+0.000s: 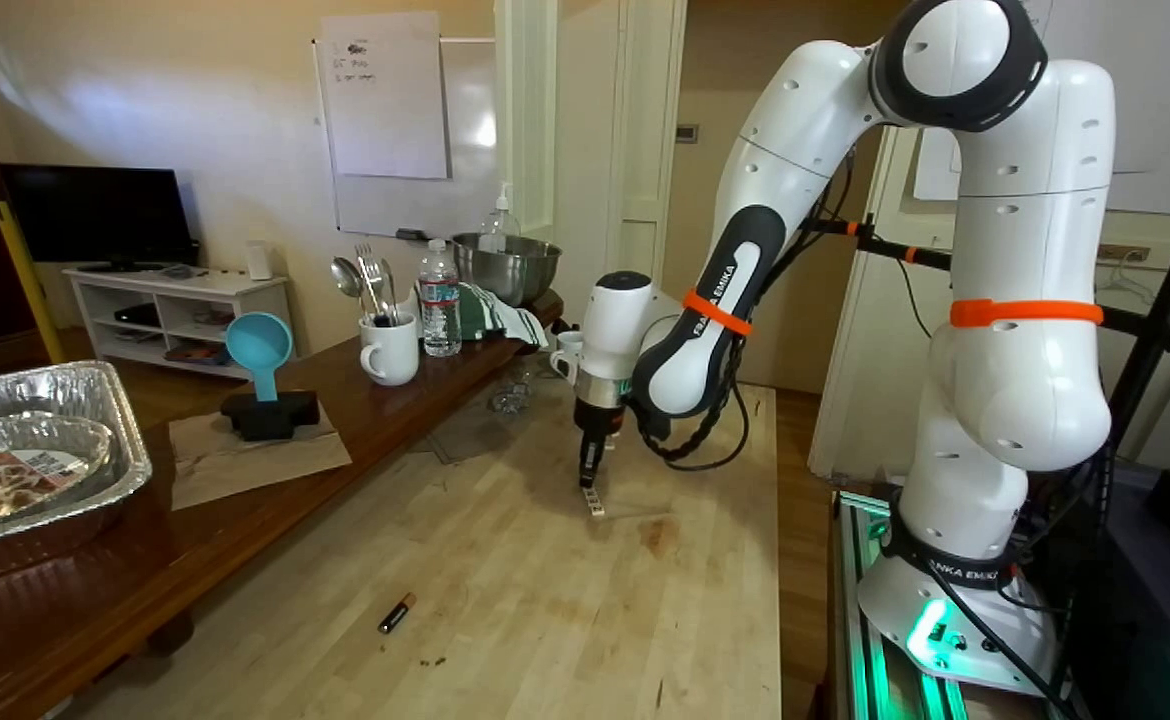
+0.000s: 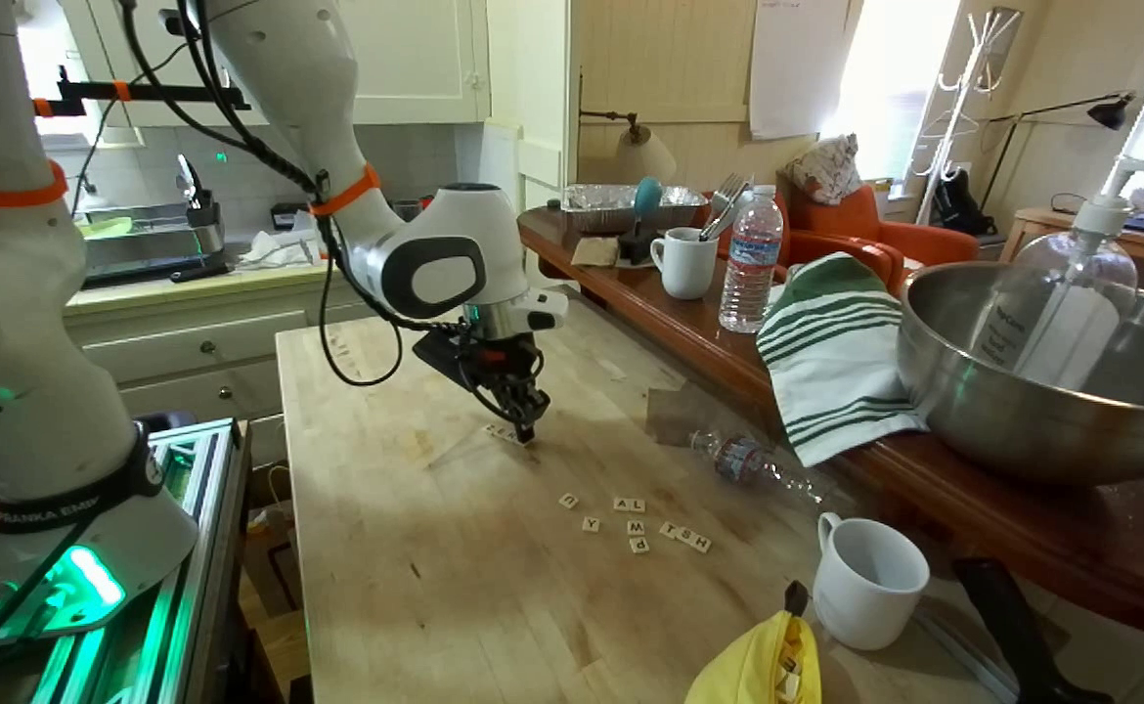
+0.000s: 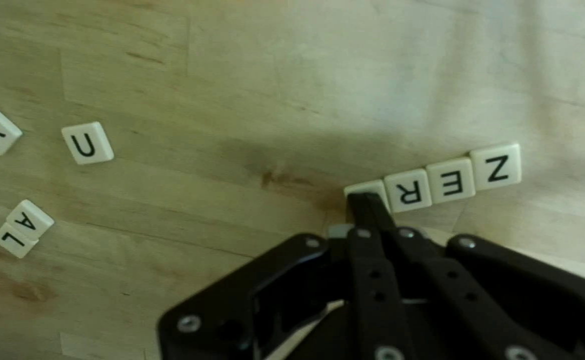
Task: Use the tiles to create the word 'Zero'.
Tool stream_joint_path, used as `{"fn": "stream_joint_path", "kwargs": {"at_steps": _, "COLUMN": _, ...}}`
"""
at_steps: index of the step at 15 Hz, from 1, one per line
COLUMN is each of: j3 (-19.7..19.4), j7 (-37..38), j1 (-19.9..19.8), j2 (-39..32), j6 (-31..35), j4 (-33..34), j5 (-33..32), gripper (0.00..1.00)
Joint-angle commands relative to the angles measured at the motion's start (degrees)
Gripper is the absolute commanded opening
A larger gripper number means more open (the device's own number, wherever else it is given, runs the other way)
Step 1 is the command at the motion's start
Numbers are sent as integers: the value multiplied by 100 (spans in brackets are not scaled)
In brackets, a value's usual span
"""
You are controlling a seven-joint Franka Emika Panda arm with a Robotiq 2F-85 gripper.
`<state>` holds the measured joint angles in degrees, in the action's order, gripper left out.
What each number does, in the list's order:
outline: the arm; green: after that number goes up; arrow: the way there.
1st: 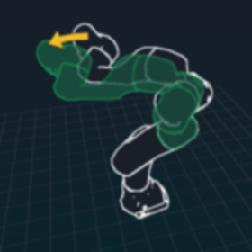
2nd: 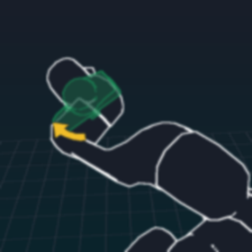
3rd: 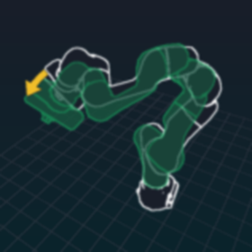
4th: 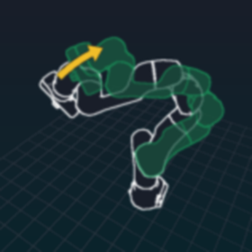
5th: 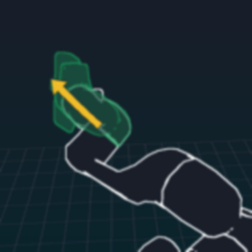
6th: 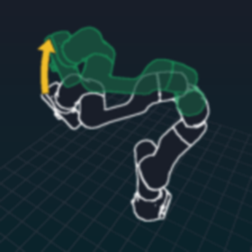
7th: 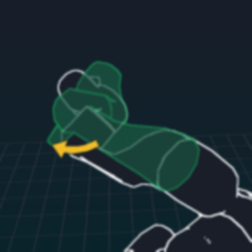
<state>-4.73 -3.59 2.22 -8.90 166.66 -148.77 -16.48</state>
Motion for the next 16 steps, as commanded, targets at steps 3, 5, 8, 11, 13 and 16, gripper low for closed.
{"fn": "stream_joint_path", "kwargs": {"at_steps": 3, "j3": 263, "j7": -161, "j1": -123, "j2": -9, "j6": 224, "j4": -102, "j5": 415, "gripper": 0}}
{"fn": "stream_joint_path", "kwargs": {"at_steps": 5, "j3": 296, "j7": -185, "j1": -128, "j2": 12, "j6": 243, "j4": -116, "j5": 479, "gripper": 0}}
{"fn": "stream_joint_path", "kwargs": {"at_steps": 8, "j3": 288, "j7": -224, "j1": -128, "j2": 37, "j6": 259, "j4": -133, "j5": 456, "gripper": 0}}
{"fn": "stream_joint_path", "kwargs": {"at_steps": 11, "j3": 244, "j7": -244, "j1": -117, "j2": 37, "j6": 265, "j4": -141, "j5": 368, "gripper": 0}}
{"fn": "stream_joint_path", "kwargs": {"at_steps": 13, "j3": 211, "j7": -236, "j1": -108, "j2": 15, "j6": 282, "j4": -136, "j5": 305, "gripper": 0}}
{"fn": "stream_joint_path", "kwargs": {"at_steps": 16, "j3": 147, "j7": -222, "j1": -96, "j2": -15, "j6": 291, "j4": -142, "j5": 186, "gripper": 0}}
